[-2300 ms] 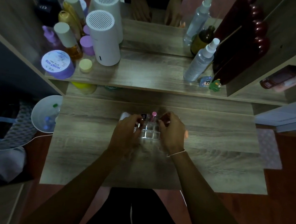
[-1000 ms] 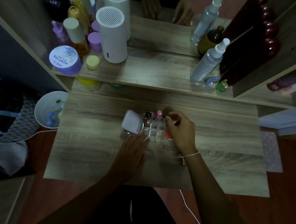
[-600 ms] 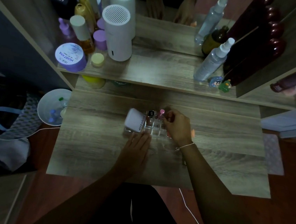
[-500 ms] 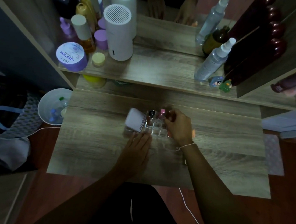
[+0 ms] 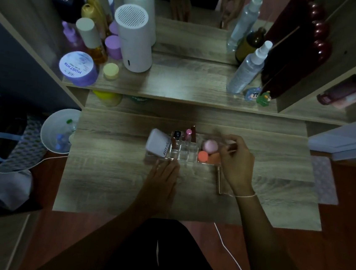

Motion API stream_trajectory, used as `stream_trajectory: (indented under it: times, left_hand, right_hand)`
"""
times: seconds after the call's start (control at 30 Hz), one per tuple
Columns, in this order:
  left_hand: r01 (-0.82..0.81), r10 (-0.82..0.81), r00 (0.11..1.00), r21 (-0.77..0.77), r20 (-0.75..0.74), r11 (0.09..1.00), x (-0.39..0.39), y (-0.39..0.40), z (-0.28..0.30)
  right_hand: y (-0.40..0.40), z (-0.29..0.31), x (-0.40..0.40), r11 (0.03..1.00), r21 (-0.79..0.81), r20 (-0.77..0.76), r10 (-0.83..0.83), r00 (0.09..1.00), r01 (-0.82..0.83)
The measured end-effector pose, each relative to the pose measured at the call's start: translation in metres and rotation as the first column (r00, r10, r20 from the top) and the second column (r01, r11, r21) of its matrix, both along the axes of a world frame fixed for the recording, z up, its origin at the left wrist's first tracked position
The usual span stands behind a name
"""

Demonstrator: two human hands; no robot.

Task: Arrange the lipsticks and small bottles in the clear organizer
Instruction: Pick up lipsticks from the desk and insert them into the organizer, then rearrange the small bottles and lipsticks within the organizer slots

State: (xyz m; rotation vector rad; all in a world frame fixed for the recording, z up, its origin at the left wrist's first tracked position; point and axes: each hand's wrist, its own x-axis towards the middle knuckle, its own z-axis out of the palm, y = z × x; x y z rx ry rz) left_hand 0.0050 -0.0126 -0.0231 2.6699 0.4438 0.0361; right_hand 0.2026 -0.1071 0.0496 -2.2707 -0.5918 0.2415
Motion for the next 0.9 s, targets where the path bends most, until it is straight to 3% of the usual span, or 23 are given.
stream_trajectory:
  times: [0.1,0.23,0.47,0.7,0.9]
  left_hand:
    - [0.029,-0.029,0.999,0.008,-0.015,1.000,0.002,-0.003,0.001]
    - [0.052,-0.052,0.998,0.007,-0.024,0.999,0.007,-0.011,-0.003]
    - [0.051,-0.051,0.999,0.010,-0.017,0.999,0.012,-0.024,-0.006]
    - [-0.017,0.017,0.997,-0.005,-0.071,1.000,0.007,-0.026,-0.007]
    - [-0.091,0.090,0.995,-0.045,-0.036,0.995,0.004,-0.022,-0.005]
  right_hand:
    - [-0.026,-0.002,0.003,0.993,-0.010,0.029,-0.120,0.992,0.120]
    - [-0.055,-0.018,0.003,0.974,-0.111,-0.065,-0.204,0.977,0.197]
    - [-0.064,-0.051,-0.021,0.963,-0.257,-0.279,-0.157,0.947,0.084]
    - [-0.063,-0.071,-0.031,0.924,-0.373,-0.252,-0.185,0.950,0.081]
    - [-0.076,-0.070,-0.026,0.916,-0.401,-0.350,-0.168,0.922,0.014]
